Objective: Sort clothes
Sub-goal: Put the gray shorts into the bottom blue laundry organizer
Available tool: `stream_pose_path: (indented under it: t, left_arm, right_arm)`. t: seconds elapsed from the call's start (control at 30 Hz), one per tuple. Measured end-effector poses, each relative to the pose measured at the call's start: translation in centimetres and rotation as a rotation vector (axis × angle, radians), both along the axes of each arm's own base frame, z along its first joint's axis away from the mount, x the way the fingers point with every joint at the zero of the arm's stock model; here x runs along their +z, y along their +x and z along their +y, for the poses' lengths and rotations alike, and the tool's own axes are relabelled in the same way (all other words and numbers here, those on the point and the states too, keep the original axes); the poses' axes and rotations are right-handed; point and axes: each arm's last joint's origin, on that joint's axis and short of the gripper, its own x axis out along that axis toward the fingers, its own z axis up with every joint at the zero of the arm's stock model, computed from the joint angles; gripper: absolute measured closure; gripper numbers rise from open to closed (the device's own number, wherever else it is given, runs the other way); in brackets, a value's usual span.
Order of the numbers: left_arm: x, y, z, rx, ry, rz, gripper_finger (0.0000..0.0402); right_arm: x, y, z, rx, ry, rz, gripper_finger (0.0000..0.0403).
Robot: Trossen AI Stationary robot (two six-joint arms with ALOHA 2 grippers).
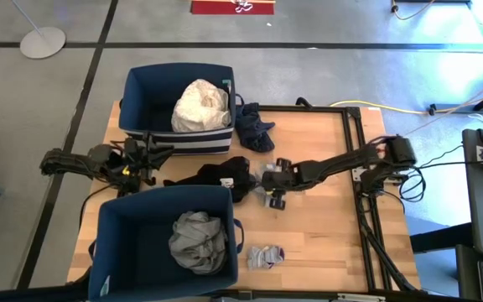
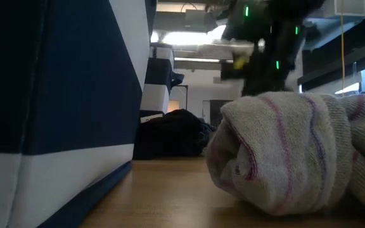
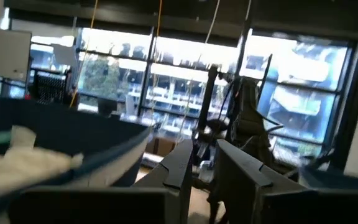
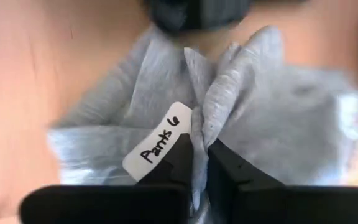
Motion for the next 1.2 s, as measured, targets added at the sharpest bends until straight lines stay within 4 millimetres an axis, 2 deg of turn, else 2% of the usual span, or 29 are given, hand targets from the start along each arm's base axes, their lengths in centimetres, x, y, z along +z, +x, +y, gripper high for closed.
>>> stream_pose_path:
  t: [0.07,0.27,0.5,0.63,0.8,0.97,1.03,1.2]
  left_arm:
    - [0.7,-0.2,0.0,-0.027,0.004,-0.023,0.0341]
    - [3.2,-0.8,-0.3,-0.145,0.012,-0.088,0.0341]
    - [7.2,-1.4,-0.3,-0.15,0.116,-0.064,0.0341]
    - [8.7,-0.5,-0.3,-0.088,0.197,0.029,0.0341]
    - [9.9,1.5,-0.6,-0.034,0.335,0.132,0.0341]
    - [10.1,3.4,-0.8,0.016,0.459,0.187,0.0341]
    - [10.4,3.9,-0.7,0.059,0.439,0.161,0.0336]
    - [10.4,5.0,-0.9,0.079,0.437,0.159,0.0287]
  right_arm:
    - [2.2,-0.2,-0.1,-0.005,-0.038,-0.025,0.039]
    - [7.5,-0.3,-0.2,0.039,-0.104,-0.15,0.0381]
    - [13.4,0.0,-0.4,0.108,-0.249,-0.248,0.0388]
    - [16.5,-0.1,-0.7,0.092,-0.37,-0.246,0.0383]
    - [20.1,0.2,-0.8,0.12,-0.449,-0.336,0.0387]
    - [22.3,1.1,-0.7,0.18,-0.529,-0.494,0.0385]
    - [23.1,1.6,-0.5,0.223,-0.549,-0.57,0.0385]
    - [24.1,2.6,0.0,0.361,-0.521,-0.742,0.0387]
